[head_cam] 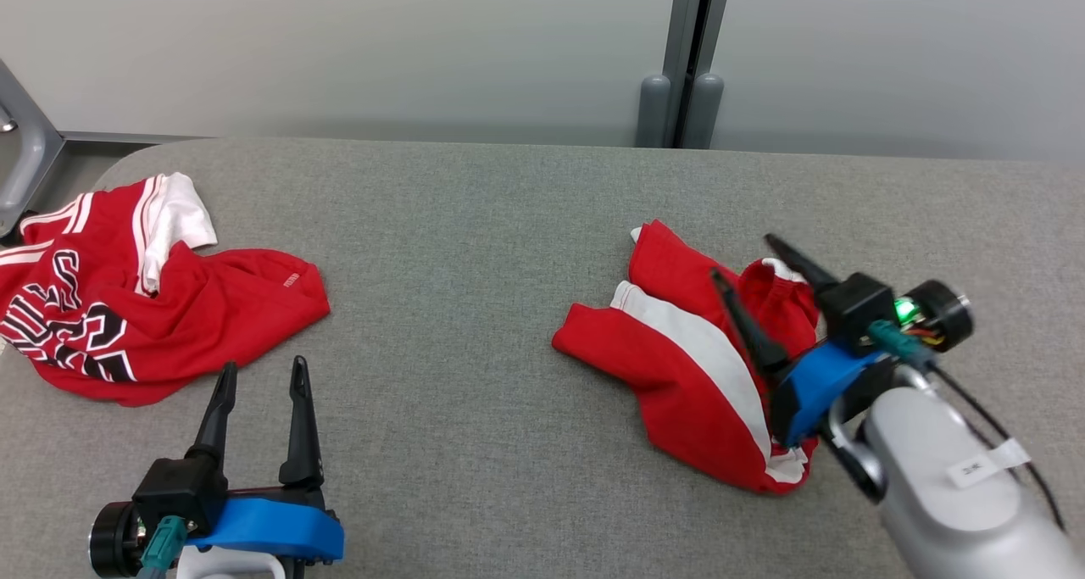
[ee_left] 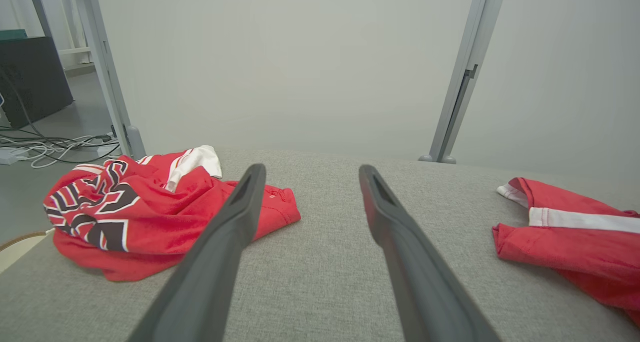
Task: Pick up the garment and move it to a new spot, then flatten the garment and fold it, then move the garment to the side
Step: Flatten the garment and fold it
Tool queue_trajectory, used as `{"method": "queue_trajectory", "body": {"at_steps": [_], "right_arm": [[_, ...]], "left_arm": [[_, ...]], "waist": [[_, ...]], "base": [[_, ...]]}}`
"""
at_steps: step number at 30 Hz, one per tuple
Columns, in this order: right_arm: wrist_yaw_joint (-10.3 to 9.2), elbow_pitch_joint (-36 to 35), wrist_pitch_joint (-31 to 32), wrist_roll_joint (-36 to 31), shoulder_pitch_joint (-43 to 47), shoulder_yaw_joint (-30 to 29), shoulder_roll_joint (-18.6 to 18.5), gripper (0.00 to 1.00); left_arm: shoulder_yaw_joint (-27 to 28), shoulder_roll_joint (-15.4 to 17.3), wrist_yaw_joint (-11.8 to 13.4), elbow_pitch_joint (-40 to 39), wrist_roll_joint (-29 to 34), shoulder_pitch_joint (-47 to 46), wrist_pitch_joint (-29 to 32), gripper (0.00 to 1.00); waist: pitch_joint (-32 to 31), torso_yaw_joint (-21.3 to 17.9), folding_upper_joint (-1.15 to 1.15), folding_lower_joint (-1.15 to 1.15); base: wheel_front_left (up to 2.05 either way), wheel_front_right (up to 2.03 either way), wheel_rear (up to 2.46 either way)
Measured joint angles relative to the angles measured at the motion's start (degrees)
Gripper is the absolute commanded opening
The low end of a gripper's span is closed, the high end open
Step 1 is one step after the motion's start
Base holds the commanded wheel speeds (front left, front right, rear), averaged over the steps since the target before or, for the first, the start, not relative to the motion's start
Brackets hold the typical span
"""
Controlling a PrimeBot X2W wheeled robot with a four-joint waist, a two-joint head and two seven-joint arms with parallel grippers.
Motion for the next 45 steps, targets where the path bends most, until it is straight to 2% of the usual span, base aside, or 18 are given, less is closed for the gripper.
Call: {"method": "queue_trajectory", "body": {"at_steps": [7, 15, 16, 17, 24, 31, 35, 36, 37, 41, 45], "right_arm": [[0.0, 6.83, 5.24, 3.75, -2.61, 7.68, 3.64, 1.0], [0.0, 17.38, 9.56, 6.93, -7.61, 13.44, 4.59, 1.0], [0.0, 18.37, 9.94, 7.71, -7.89, 13.96, 4.76, 0.61], [0.0, 19.11, 9.91, 8.22, -8.14, 14.68, 4.86, 0.0], [0.0, 18.61, 2.97, 9.95, -10.06, 19.57, 5.75, 0.0], [0.01, 12.0, 0.51, 11.85, -5.08, 26.4, 8.32, 0.0], [0.0, 10.89, 0.25, 12.66, -5.23, 24.46, 6.37, 0.0], [0.0, 10.85, 0.24, 12.54, -5.33, 23.92, 5.95, 0.42], [0.0, 10.67, 0.2, 12.47, -5.41, 23.26, 5.63, 1.0], [0.0, 8.4, 0.08, 12.4, -5.33, 17.95, 4.89, 1.0], [0.0, 3.38, 0.01, 10.38, -1.95, 7.69, 2.81, 1.0]], "left_arm": [[-0.76, -0.01, -0.03, 0.07, -0.02, -0.06, 0.0, 1.0], [-1.33, 0.0, -0.02, 0.2, -0.27, -0.95, 0.0, 1.0], [-1.4, 0.0, -0.02, 0.19, -0.27, -1.05, 0.0, 1.0], [-1.48, 0.0, -0.01, 0.23, -0.31, -1.11, 0.0, 1.0], [-1.46, 0.0, 0.42, 0.49, -0.69, -0.57, 0.0, 1.0], [-1.41, 0.0, 0.49, 0.44, -0.88, 0.33, 0.0, 1.0], [-1.18, 0.0, 0.51, 0.1, -1.01, 0.69, 0.0, 1.0], [-1.16, -0.03, 0.49, 0.07, -1.0, 0.68, 0.0, 1.0], [-1.14, -0.02, 0.49, 0.09, -0.98, 0.68, 0.0, 1.0], [-0.77, 0.0, 0.49, 0.09, -0.86, 0.74, 0.0, 1.0], [-0.47, 0.0, 0.51, -0.07, -0.86, 1.19, 0.0, 1.0]], "waist": [[0.6, 0.65, 0.0, 0.0], [2.06, 2.2, 0.0, 0.0], [2.16, 2.34, 0.0, 0.01], [2.21, 2.46, 0.01, 0.01], [1.22, 2.28, 0.01, 0.0], [-0.37, 1.59, 0.01, -0.01], [-0.19, 0.97, 0.01, 0.0], [-0.13, 0.88, 0.01, 0.0], [-0.1, 0.81, 0.01, 0.0], [-0.22, 0.33, 0.01, 0.0], [-0.38, -0.51, 0.01, 0.0]], "base": [[0.0, 0.0, 0.0], [0.0, 0.0, 0.0], [0.0, 0.0, 0.0], [0.0, 0.0, 0.0], [0.0, 0.0, 0.0], [0.0, 0.0, 0.0], [0.0, 0.0, 0.0], [0.0, 0.0, 0.0], [0.0, 0.0, 0.0], [0.0, 0.0, 0.0], [0.0, 0.0, 0.0]]}}
